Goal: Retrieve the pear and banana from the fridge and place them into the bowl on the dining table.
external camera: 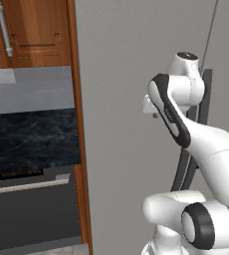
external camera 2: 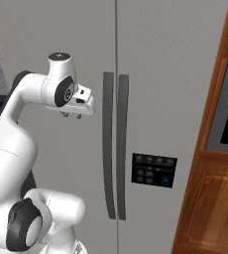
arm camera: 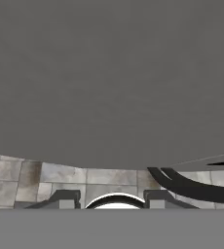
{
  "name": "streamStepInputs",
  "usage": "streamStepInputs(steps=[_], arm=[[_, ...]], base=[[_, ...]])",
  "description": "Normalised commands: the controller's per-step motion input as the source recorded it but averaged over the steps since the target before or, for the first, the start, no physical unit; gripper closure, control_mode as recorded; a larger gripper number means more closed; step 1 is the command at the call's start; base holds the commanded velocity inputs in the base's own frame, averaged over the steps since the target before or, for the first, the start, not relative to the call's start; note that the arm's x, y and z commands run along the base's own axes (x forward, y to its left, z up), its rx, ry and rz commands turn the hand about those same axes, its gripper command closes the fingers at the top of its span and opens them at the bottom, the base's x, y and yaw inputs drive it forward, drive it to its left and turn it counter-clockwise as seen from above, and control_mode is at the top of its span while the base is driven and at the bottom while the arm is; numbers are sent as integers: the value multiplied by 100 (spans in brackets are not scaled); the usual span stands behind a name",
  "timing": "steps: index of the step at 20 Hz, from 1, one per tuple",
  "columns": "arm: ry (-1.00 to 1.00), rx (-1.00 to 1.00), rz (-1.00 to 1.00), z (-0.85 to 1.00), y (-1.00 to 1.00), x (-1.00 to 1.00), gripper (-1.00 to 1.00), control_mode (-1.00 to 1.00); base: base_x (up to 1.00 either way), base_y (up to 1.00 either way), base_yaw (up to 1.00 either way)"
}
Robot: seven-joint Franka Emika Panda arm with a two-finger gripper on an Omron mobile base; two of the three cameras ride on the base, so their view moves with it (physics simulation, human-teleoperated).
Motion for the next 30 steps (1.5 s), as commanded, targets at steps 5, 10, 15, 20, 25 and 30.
streamStepInputs(steps=[5, 10, 15, 20, 25, 30], arm=[[-1, 1, 0, -2, -24, -28, -100, -100], [-6, 2, 0, -8, -53, -60, -100, -100], [-14, 0, 0, -17, -23, -57, -100, -100], [-20, 0, 0, -32, 0, -43, -100, -100], [-15, 0, 0, -20, 0, -17, -100, -100], [-8, 0, 0, 0, 0, 0, -100, -100]], base=[[0, 0, 0], [0, 0, 0], [0, 0, 0], [0, 0, 0], [0, 0, 0], [0, 0, 0]])
